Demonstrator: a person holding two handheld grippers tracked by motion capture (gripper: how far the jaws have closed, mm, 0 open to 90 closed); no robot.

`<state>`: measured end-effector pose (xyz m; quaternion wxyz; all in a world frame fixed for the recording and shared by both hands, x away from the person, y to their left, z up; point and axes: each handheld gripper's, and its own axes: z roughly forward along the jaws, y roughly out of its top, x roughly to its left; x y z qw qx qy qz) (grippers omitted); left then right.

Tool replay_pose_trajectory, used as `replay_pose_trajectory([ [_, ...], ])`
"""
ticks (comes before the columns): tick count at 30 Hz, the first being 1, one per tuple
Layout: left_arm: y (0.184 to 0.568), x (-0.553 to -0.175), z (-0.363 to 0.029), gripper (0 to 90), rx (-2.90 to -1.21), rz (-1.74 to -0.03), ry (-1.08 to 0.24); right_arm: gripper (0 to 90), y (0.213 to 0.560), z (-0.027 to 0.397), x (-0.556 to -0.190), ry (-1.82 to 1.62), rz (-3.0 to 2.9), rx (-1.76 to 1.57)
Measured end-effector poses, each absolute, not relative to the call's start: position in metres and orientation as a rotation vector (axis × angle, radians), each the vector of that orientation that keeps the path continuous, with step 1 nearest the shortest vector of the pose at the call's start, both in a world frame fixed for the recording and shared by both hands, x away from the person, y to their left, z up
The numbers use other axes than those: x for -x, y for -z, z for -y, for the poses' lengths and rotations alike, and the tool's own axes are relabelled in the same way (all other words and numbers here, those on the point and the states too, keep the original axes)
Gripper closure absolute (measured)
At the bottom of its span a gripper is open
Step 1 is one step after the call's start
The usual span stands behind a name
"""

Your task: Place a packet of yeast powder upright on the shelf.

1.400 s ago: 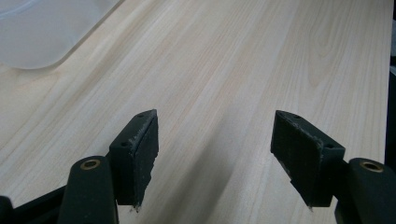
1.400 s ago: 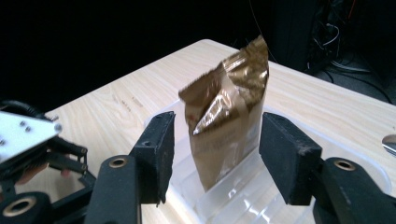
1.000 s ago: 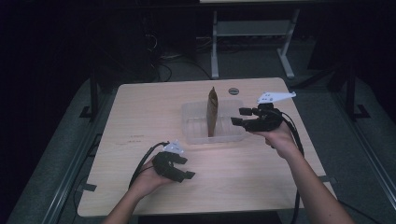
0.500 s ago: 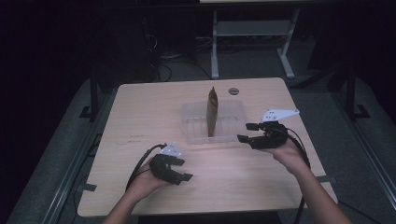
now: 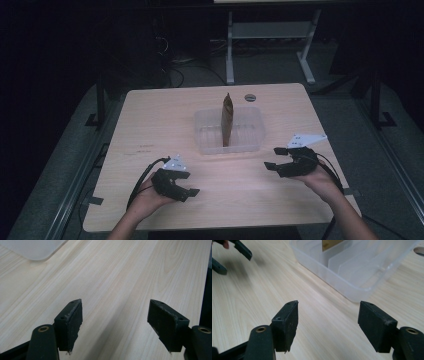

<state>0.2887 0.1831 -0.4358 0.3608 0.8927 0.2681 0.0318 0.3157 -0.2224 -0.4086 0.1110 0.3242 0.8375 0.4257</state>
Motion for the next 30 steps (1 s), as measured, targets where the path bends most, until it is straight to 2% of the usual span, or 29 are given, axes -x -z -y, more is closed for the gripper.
replay_pose_trajectory([
  [17,0.444,-0.285,-0.203,25.4,-2.328,-0.68,-0.131,29.2,0.443,0.241,-0.302,-1.077,-2.501,-0.988],
  [30,0.444,-0.287,-0.206,25.3,-2.33,-0.678,-0.146,29.0,0.443,0.247,-0.302,-1.07,-2.501,-0.993],
])
